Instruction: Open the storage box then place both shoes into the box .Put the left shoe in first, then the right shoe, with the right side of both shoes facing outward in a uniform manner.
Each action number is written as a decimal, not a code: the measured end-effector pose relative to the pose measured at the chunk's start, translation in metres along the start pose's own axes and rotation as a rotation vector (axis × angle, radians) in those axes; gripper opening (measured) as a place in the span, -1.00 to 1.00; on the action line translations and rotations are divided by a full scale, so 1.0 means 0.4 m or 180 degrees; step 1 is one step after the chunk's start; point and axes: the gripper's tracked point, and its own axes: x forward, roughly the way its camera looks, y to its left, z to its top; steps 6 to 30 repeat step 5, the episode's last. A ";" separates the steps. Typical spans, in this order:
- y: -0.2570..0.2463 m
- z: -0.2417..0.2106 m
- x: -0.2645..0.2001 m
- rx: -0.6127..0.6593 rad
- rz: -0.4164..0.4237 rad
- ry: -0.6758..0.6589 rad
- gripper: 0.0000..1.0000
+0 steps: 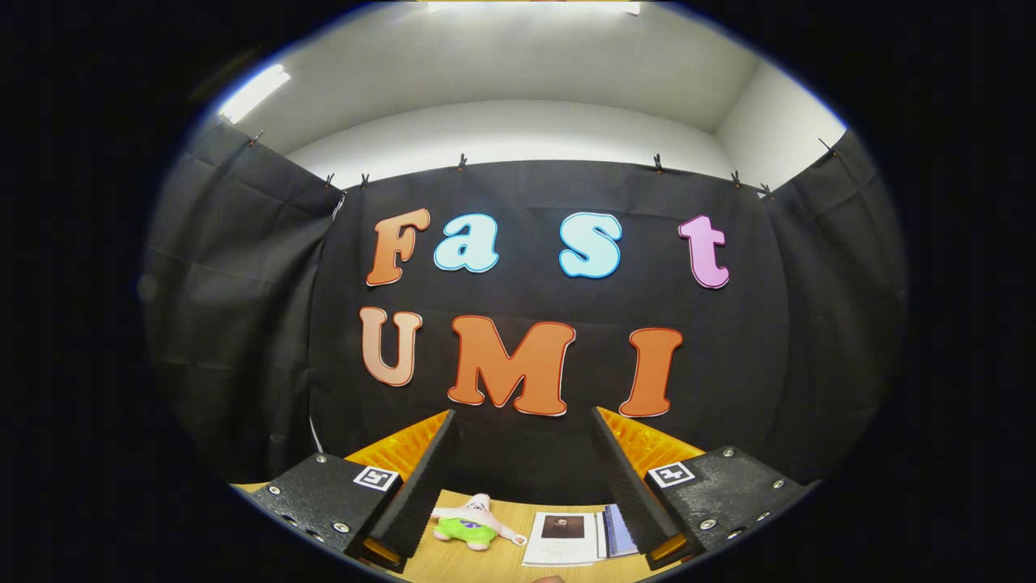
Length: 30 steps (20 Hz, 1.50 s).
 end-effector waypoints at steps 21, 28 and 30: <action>-0.018 -0.006 -0.009 0.0007 -0.0022 -0.0001 0.94; -0.018 -0.006 -0.009 0.0007 -0.0022 -0.0001 0.94; -0.018 -0.006 -0.009 0.0007 -0.0022 -0.0001 0.94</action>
